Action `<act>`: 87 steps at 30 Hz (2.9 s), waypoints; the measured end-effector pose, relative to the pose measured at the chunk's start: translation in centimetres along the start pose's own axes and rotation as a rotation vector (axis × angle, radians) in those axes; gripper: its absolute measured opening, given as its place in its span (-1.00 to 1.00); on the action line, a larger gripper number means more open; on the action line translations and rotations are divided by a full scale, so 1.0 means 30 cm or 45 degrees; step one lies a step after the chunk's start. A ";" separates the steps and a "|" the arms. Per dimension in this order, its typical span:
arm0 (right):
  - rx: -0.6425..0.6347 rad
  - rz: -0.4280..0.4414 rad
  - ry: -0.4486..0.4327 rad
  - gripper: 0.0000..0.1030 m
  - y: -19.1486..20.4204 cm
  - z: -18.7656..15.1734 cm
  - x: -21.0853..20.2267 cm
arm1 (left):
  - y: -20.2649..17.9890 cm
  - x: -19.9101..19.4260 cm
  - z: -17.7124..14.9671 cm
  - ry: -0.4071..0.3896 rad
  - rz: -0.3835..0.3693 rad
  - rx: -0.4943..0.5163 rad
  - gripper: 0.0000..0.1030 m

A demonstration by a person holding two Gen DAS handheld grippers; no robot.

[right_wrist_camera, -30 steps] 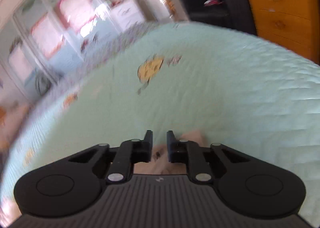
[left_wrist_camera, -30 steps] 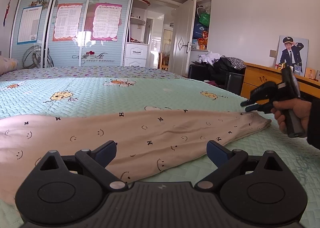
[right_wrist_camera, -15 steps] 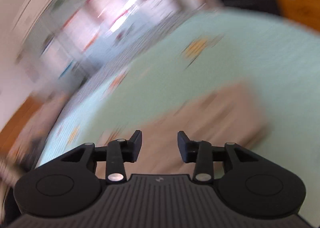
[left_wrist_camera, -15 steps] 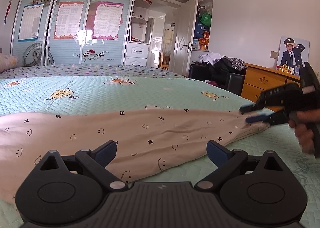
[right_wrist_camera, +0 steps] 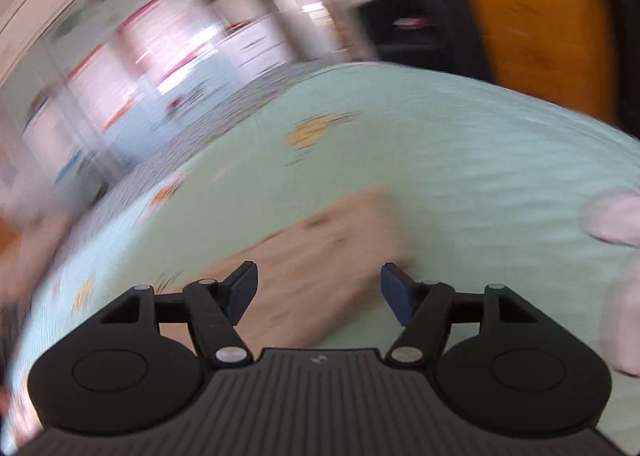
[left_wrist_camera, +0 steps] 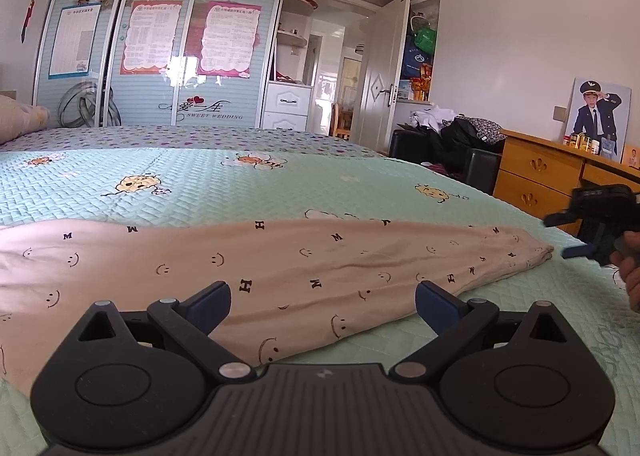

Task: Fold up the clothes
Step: 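Grasp the pants' cuff tip with the right tool, then lift the cuff tip with the right tool and carry it toward the waistband, then lower the cuff onto the waistband end and open the right tool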

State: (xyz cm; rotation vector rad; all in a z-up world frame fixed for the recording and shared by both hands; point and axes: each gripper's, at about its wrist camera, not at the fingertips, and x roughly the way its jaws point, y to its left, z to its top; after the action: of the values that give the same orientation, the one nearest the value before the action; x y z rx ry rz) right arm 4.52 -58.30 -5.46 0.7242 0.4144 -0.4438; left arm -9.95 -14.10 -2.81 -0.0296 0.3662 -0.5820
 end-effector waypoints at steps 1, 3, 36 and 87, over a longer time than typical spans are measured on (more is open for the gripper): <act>0.143 0.021 -0.010 0.35 -0.071 0.003 -0.011 | 0.001 0.003 0.000 0.004 0.000 -0.001 0.92; 0.397 0.109 0.025 0.35 -0.176 -0.014 -0.006 | 0.001 0.006 0.000 0.013 0.000 -0.002 0.92; 0.666 0.321 -0.006 -0.04 -0.260 -0.115 -0.010 | -0.002 0.004 -0.006 0.006 -0.002 0.000 0.92; -0.969 0.271 0.133 -0.30 1.159 -0.811 0.091 | 0.494 -0.542 -0.040 -0.194 0.272 -0.392 0.89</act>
State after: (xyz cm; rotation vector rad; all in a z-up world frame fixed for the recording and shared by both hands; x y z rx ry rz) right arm 19.85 -18.64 -4.67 0.0466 0.5519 -0.0265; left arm -15.05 7.23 -0.48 -0.3256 0.3035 -0.3057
